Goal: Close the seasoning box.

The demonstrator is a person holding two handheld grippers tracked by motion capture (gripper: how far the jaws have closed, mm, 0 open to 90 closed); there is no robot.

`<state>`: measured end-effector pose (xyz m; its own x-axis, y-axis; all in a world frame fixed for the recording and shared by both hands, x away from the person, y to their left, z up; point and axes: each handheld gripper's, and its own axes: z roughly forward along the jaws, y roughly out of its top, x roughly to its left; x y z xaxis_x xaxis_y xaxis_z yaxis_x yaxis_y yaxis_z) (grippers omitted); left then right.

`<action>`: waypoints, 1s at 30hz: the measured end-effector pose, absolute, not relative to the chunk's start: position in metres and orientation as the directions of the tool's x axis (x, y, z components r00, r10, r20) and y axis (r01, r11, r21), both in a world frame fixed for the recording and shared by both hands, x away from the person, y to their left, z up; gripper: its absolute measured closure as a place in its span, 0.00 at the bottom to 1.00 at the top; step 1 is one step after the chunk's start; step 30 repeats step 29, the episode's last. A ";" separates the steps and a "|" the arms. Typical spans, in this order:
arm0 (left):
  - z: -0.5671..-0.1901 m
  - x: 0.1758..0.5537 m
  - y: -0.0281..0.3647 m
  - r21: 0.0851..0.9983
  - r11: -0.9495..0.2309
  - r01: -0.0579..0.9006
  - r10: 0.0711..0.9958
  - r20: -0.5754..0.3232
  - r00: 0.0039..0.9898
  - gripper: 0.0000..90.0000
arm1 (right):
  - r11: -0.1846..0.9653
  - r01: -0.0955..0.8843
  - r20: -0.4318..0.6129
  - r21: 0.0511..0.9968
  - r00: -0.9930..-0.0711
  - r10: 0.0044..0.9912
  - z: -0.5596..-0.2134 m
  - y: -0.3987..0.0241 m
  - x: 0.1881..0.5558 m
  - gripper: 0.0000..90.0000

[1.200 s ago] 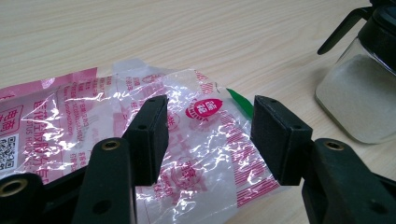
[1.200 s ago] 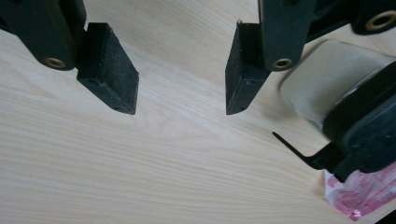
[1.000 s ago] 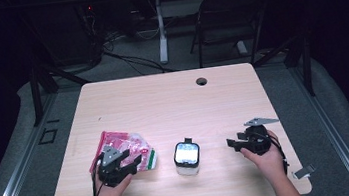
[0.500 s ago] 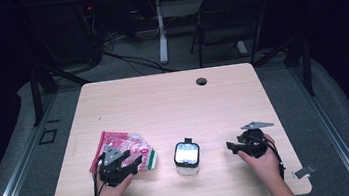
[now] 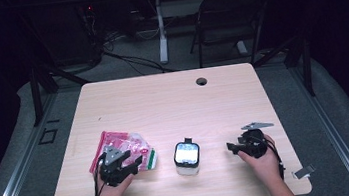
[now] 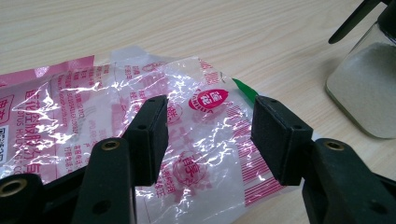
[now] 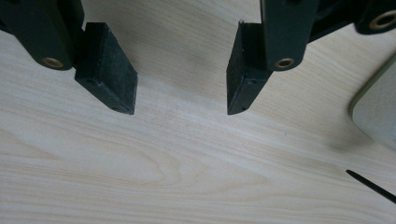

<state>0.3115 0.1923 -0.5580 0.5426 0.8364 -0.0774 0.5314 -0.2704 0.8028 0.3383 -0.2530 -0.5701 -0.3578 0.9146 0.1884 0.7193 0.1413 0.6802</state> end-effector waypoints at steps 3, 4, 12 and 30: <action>-0.558 0.312 0.192 0.802 -0.271 0.532 0.836 -0.078 0.543 0.51 | 0.144 0.719 0.185 0.680 -0.359 0.915 -0.571 -0.253 0.339 0.48; -0.558 0.312 0.192 0.802 -0.271 0.532 0.836 -0.077 0.543 0.51 | 0.143 0.719 0.185 0.680 -0.356 0.916 -0.571 -0.252 0.339 0.48; -0.559 0.312 0.192 0.801 -0.269 0.535 0.837 -0.080 0.542 0.51 | 0.151 0.722 0.186 0.676 -0.365 0.912 -0.571 -0.250 0.338 0.48; -0.559 0.312 0.193 0.801 -0.265 0.536 0.840 -0.081 0.536 0.51 | 0.155 0.719 0.189 0.677 -0.373 0.908 -0.569 -0.248 0.338 0.47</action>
